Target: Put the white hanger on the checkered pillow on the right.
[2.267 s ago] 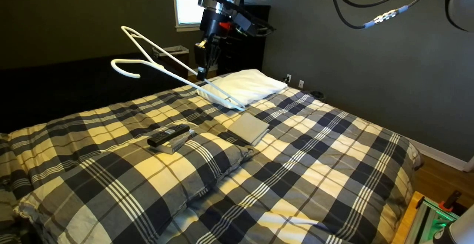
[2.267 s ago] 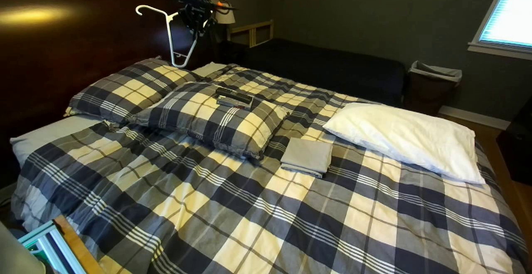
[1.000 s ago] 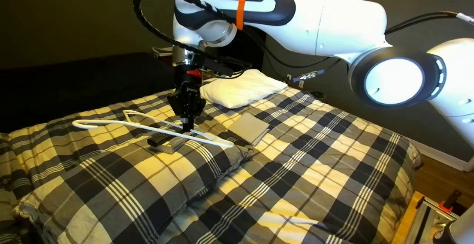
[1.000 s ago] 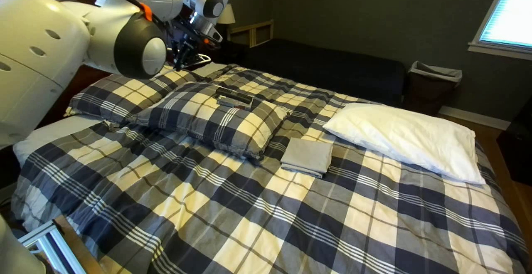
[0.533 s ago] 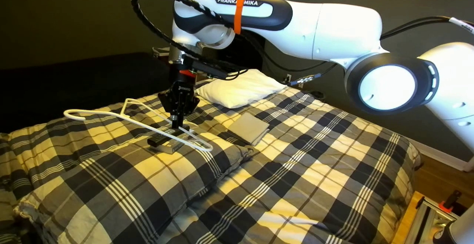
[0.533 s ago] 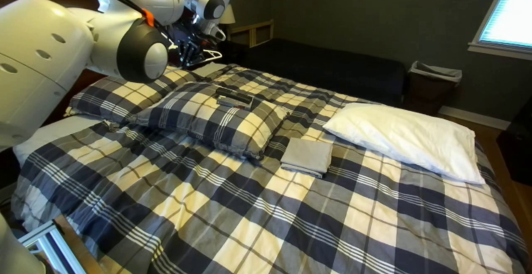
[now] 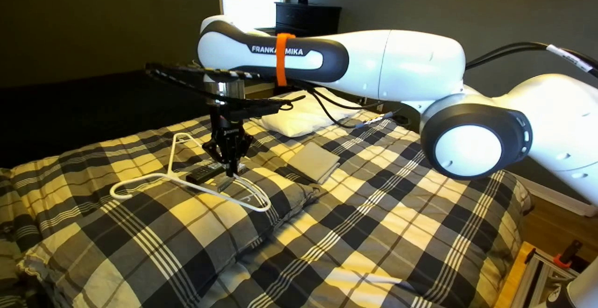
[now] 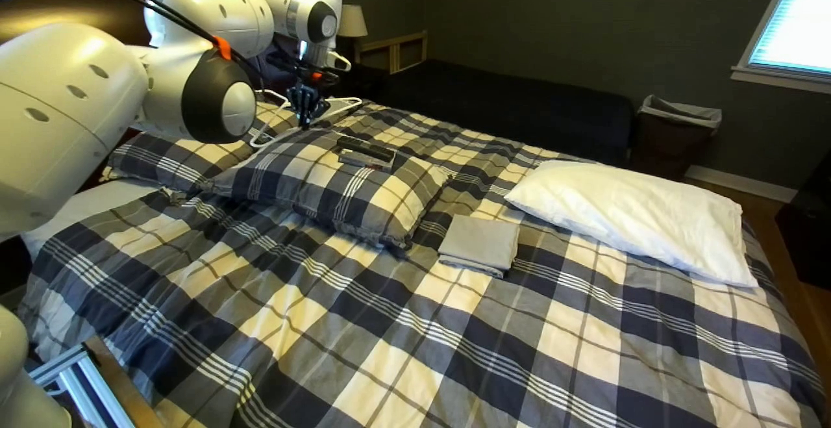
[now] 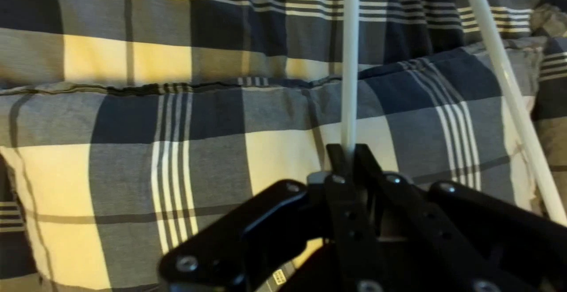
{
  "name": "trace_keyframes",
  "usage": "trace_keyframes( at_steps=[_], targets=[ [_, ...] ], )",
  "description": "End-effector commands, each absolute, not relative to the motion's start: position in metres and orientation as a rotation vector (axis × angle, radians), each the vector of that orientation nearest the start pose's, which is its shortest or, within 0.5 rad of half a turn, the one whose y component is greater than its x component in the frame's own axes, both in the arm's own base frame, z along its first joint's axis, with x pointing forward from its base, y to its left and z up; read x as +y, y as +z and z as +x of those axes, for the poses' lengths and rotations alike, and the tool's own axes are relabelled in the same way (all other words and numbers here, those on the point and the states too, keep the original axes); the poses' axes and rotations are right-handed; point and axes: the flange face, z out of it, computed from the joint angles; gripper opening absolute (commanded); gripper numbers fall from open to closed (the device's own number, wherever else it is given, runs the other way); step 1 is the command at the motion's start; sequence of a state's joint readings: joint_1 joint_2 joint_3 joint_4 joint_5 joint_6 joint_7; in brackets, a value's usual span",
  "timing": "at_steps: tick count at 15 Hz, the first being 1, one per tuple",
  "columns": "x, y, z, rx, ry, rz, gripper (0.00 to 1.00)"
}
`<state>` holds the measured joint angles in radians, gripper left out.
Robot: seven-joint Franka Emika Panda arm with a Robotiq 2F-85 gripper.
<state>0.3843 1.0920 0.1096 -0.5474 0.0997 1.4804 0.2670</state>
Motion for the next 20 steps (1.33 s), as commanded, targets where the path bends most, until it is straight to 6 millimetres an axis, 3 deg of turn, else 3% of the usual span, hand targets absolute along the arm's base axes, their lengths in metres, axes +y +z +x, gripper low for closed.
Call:
trace_keyframes(
  at_steps=[1, 2, 5, 10, 11, 16, 20],
  targets=[
    [0.353, 0.330, 0.691, -0.282, 0.293, -3.147, 0.02],
    [0.347, 0.336, 0.695, -0.290, 0.310, -3.076, 0.09],
    [0.357, 0.330, 0.689, -0.303, 0.299, -3.123, 0.09],
    [0.354, 0.332, 0.692, -0.294, 0.287, -3.129, 0.09],
    [0.358, 0.332, 0.693, -0.332, 0.235, -3.155, 0.02],
    [0.376, 0.330, 0.697, -0.488, -0.026, -3.345, 0.02],
    [0.394, 0.323, 0.698, -0.664, -0.156, -3.323, 0.02]
  ],
)
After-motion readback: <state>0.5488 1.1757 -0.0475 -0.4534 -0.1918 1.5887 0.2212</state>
